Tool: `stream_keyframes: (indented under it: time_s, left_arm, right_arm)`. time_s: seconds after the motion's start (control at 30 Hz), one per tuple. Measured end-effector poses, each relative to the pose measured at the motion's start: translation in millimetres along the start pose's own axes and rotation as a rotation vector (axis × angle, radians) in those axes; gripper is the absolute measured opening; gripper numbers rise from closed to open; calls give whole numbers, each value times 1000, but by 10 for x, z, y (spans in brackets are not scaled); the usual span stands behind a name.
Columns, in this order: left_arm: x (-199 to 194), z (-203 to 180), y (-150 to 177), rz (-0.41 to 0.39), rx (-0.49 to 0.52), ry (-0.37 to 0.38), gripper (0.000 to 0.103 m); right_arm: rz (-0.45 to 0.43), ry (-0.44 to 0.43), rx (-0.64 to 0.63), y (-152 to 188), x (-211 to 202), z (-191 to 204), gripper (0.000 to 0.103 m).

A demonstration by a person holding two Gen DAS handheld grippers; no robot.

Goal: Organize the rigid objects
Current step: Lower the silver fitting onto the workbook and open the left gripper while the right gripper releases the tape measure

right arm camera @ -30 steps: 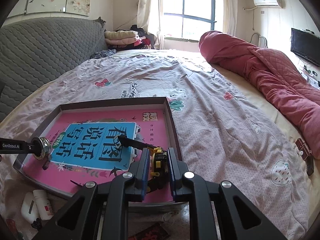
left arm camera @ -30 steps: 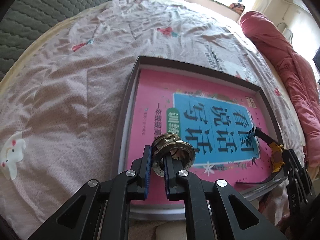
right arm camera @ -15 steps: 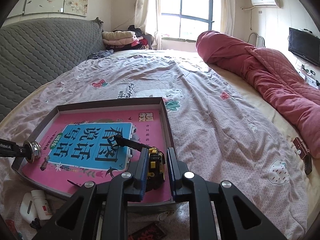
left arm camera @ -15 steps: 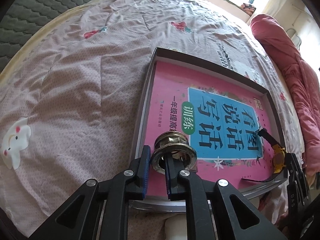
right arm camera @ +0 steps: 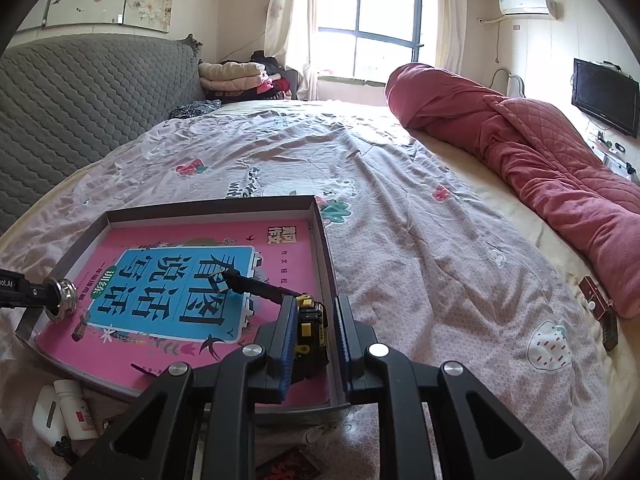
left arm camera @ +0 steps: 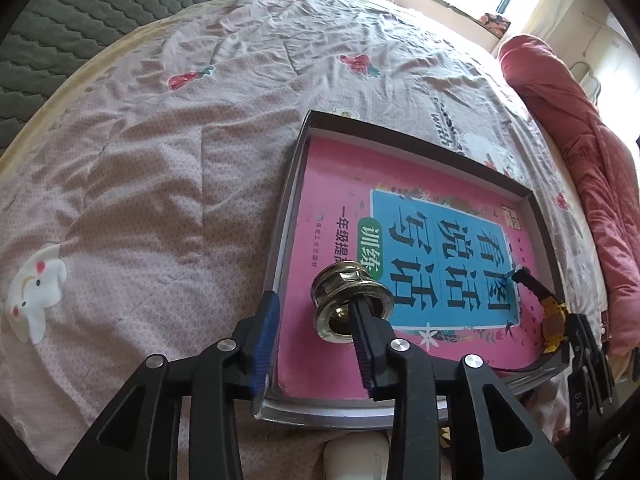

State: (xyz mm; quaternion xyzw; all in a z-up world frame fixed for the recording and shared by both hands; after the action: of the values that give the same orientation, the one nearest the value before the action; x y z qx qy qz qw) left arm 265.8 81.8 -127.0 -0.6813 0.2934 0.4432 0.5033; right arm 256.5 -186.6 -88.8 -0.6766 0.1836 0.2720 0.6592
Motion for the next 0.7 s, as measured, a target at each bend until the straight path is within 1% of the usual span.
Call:
stream_keyframes:
  time_s: [0.37,0.47,0.7]
  left_arm:
    - [-77,11,-64,-25,5,-6,38]
    - [-77,2,-34,-5,17,-14,39]
    - [-121,-7,20,-15,36,-21,40]
  right_arm:
    - [0,2,-2,1,-2,-5,19]
    - [1,2,-3,2,-3,-2,19]
    - [0,1,-1,-3,-4,-8,20]
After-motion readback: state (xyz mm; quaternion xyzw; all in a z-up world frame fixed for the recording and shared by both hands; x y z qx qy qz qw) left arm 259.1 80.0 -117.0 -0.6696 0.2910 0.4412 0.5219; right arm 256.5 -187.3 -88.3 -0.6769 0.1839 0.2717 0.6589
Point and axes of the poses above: each gripper's, at about its wrist camera, not at the fingertips, and x roughly the way its jaws point, z to its left, y to its underside, the point moved 10 cm from there along x, roughly the way its jaws point, and after that the axes turned 7 degrees about -y, right-handed, at the moved point
